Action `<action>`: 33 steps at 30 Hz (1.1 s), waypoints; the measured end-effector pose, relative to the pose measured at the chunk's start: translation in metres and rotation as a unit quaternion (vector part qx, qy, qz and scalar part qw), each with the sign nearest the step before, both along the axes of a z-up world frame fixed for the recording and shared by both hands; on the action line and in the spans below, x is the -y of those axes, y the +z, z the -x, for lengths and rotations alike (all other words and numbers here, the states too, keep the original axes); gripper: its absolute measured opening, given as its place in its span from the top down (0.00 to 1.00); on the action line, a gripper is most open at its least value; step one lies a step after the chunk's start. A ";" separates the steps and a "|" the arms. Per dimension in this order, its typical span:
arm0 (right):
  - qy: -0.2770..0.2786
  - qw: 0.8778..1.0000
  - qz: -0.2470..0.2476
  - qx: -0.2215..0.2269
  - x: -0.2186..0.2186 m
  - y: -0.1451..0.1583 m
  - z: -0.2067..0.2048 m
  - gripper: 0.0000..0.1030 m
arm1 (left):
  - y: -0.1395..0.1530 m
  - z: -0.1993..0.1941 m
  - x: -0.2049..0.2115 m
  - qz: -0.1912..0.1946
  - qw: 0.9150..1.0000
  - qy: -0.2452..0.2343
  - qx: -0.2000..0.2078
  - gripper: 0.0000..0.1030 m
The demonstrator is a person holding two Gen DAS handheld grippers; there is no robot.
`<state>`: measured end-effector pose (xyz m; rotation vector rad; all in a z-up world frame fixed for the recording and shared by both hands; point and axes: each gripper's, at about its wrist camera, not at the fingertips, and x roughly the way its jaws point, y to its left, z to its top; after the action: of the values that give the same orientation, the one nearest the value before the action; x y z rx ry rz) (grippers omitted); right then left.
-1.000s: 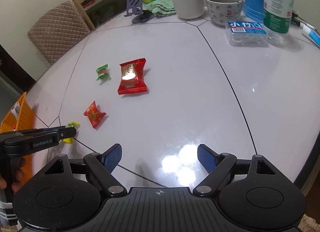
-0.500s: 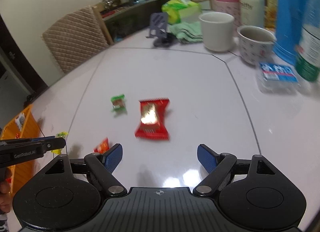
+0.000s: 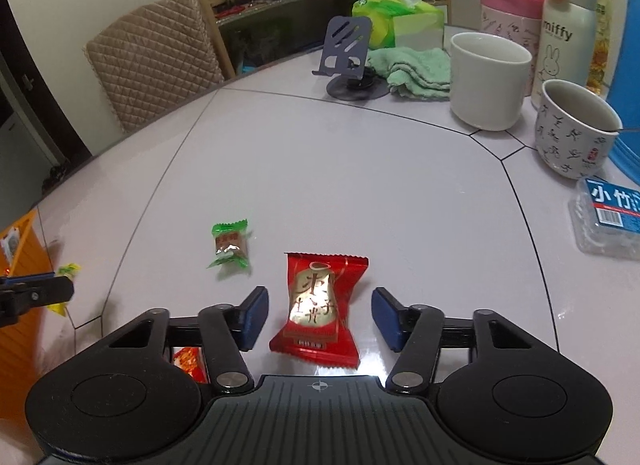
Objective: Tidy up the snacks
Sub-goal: 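Grasp the red gold-print packet with the right tool while the left tool holds the yellow candy, then carry the yellow candy and red packet with both tools over the orange tray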
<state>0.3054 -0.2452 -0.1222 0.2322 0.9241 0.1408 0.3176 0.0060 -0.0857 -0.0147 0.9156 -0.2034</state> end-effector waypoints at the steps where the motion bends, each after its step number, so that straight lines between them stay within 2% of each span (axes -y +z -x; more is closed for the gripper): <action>1: 0.001 1.000 0.003 -0.002 -0.001 -0.001 -0.001 0.48 | 0.000 0.000 -0.001 0.000 1.000 0.001 0.000 0.81; 4: 0.003 1.000 0.009 -0.007 -0.003 -0.005 -0.003 0.52 | 0.000 -0.001 -0.004 0.001 1.000 0.003 0.000 0.81; 7: 0.005 1.000 0.013 -0.011 -0.004 -0.008 -0.005 0.58 | -0.001 -0.002 -0.005 0.001 1.000 0.005 -0.001 0.81; 8: 0.006 1.000 0.013 -0.011 -0.005 -0.008 -0.005 0.63 | -0.001 -0.002 -0.005 0.001 1.000 0.005 -0.001 0.81; 12: 0.010 1.000 0.018 -0.006 -0.006 -0.006 -0.004 0.71 | 0.000 0.000 -0.006 0.002 1.000 0.006 -0.001 0.81; 23: 0.010 1.000 0.000 0.015 0.002 0.023 0.018 0.73 | 0.012 0.018 -0.005 0.009 1.000 0.004 0.006 0.81; 33: 0.014 0.999 -0.022 0.025 0.006 0.058 0.064 0.73 | 0.034 0.060 -0.003 0.034 0.999 0.002 0.011 0.82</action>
<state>0.2418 -0.2513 -0.0646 0.2550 0.8760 0.1924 0.2578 0.0092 -0.0519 -0.0776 0.8856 -0.2317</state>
